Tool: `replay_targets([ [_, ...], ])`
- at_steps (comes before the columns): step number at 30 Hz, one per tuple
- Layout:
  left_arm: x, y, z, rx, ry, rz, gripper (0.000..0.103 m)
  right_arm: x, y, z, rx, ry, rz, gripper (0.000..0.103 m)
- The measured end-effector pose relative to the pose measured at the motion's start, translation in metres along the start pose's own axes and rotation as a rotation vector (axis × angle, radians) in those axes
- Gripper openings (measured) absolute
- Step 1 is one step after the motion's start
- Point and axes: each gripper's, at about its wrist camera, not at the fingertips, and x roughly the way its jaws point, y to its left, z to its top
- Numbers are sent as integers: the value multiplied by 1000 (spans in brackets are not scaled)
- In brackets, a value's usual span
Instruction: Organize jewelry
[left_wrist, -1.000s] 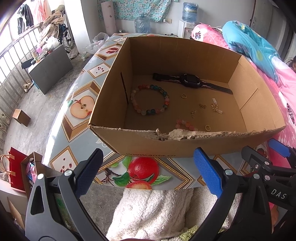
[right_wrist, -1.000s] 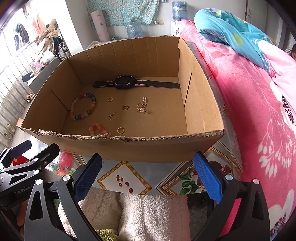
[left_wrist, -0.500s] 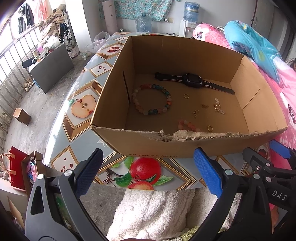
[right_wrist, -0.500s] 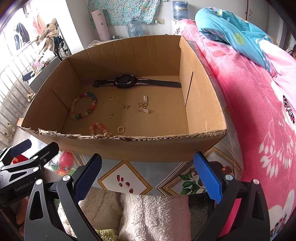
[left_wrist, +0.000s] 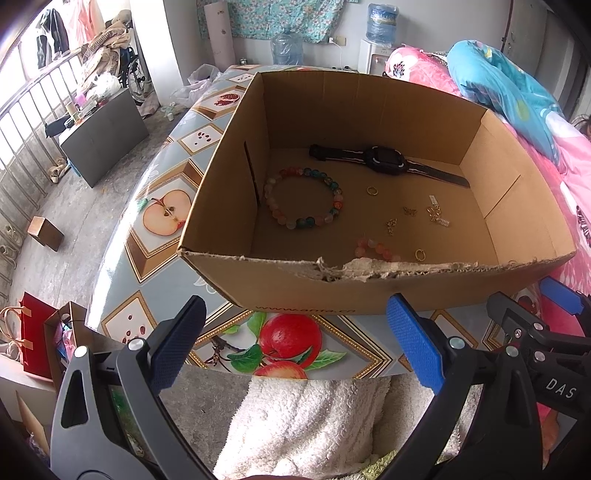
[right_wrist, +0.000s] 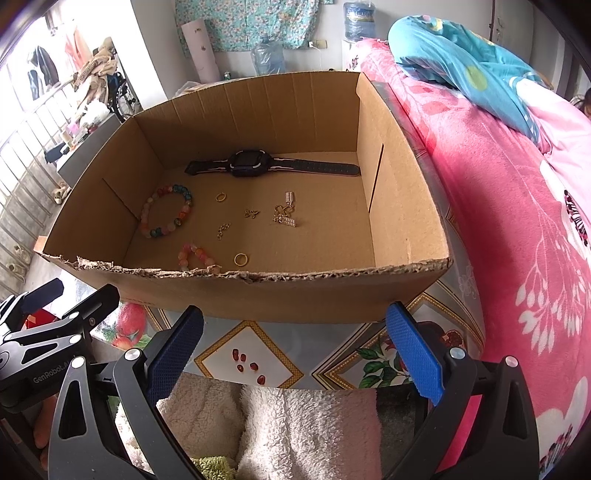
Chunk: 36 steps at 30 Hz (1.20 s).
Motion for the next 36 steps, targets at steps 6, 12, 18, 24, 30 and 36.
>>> replay_targets([
  [6, 0, -1, 0, 1, 2, 2, 95, -1, 0, 0, 0, -1, 4, 96],
  [12, 0, -1, 0, 0, 4, 0, 95, -2, 0, 0, 1, -2, 4, 96],
  [18, -1, -1, 0, -3, 2, 0, 95, -2, 0, 1, 1, -3, 3, 96],
  [24, -2, -1, 0, -5, 1, -1, 95, -3, -2, 1, 3, -8, -1, 96],
  [30, -3, -2, -1, 0, -3, -2, 95, -1, -3, 0, 6, -1, 0, 96],
  [36, -3, -2, -2, 2, -6, -2, 95, 0, -4, 0, 10, 1, 2, 96],
])
